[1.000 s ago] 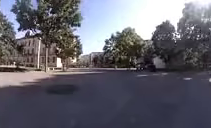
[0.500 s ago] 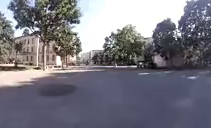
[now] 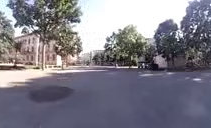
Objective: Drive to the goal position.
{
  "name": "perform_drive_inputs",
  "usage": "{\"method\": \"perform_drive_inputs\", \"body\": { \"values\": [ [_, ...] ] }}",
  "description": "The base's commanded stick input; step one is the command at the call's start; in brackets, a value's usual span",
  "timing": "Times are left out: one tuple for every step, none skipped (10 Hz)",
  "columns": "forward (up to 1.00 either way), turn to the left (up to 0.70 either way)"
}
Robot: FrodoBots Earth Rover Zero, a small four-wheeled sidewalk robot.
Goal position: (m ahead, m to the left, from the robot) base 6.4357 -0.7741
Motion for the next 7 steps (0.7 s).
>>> {"method": "perform_drive_inputs", "body": {
  "values": [
    [0.70, 0.00],
    [0.70, 0.00],
    [0.70, 0.00],
    [0.70, 0.00],
    [0.70, 0.00],
    [0.70, 0.00],
    [0.70, 0.00]
  ]
}}
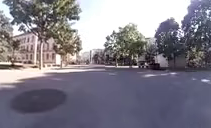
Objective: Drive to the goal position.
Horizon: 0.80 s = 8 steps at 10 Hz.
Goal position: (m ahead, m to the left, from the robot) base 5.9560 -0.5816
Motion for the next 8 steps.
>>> {"method": "perform_drive_inputs", "body": {
  "values": [
    [0.70, 0.00],
    [0.70, 0.00],
    [0.70, 0.00],
    [0.70, 0.00],
    [0.70, 0.00],
    [0.70, 0.00],
    [0.70, 0.00],
    [0.70, 0.00]
  ]
}}
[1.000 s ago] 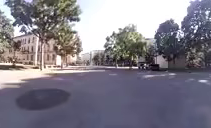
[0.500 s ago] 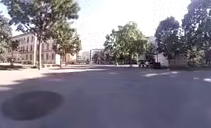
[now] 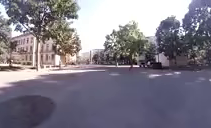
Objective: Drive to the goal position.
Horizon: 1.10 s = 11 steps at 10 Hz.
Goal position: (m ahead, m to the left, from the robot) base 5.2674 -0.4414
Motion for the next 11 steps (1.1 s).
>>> {"method": "perform_drive_inputs", "body": {
  "values": [
    [0.70, 0.00],
    [0.70, 0.00],
    [0.70, 0.00],
    [0.70, 0.00],
    [0.70, 0.00],
    [0.70, 0.00],
    [0.70, 0.00],
    [0.70, 0.00],
    [0.70, 0.00],
    [0.70, 0.00],
    [0.70, 0.00]
  ]
}}
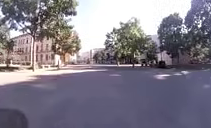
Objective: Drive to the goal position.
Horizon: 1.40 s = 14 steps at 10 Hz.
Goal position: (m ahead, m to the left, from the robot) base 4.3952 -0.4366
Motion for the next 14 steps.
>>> {"method": "perform_drive_inputs", "body": {
  "values": [
    [0.70, 0.00],
    [0.70, 0.00],
    [0.70, 0.00],
    [0.70, 0.00],
    [0.70, 0.00],
    [0.70, 0.01],
    [0.70, 0.06],
    [0.70, 0.10],
    [0.70, 0.13],
    [0.70, 0.14],
    [0.70, 0.14],
    [0.70, 0.14],
    [0.70, 0.13],
    [0.70, 0.04]
  ]
}}
